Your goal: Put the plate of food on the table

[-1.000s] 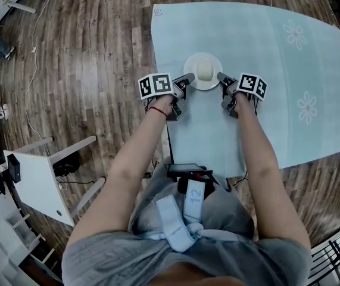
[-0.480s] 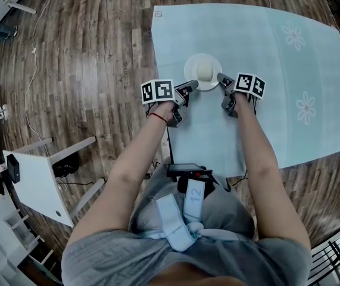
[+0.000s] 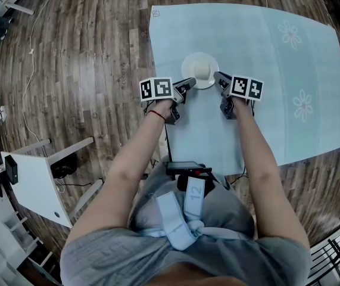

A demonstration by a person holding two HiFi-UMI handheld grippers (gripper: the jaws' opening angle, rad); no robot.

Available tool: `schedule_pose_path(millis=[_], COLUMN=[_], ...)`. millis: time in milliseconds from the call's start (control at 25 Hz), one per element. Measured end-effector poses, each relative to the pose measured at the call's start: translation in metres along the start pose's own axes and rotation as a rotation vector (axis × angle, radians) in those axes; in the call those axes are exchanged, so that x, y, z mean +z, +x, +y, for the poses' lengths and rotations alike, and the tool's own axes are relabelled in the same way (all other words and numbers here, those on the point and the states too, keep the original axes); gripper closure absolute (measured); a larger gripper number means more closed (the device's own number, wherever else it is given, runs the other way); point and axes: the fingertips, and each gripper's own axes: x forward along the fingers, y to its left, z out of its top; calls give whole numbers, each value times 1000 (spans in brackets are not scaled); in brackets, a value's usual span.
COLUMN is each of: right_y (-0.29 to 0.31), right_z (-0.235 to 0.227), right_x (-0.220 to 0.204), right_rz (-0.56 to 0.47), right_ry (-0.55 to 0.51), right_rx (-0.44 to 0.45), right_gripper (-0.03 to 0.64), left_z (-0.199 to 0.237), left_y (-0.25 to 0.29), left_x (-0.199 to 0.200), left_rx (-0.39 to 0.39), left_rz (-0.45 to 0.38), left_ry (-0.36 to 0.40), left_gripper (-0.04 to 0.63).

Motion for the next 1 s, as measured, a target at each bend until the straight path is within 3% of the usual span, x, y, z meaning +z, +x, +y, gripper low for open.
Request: schedule_pose_path(millis=[320,480,720,1000], right_y=[-15,-29,-47,-70], right_z=[35,62,77,91], right_x=[-19,-22,-44,-69], right_rz=[-3,-62,-89,-125], right_ry=[-156,-253,-418,-413], right_rx=[30,74,26,29], right_gripper=[574,575,574,574], left_z=[-15,-25,-37,-50], left_y=[-9,-19,-34,-47], left_x=[-6,-10,-24,-51], left_rx=[-11,-18,-10,1], left_rz=[12,-12,-33,13], left_ry=[121,241,423,551], left_gripper=[565,565,565,565])
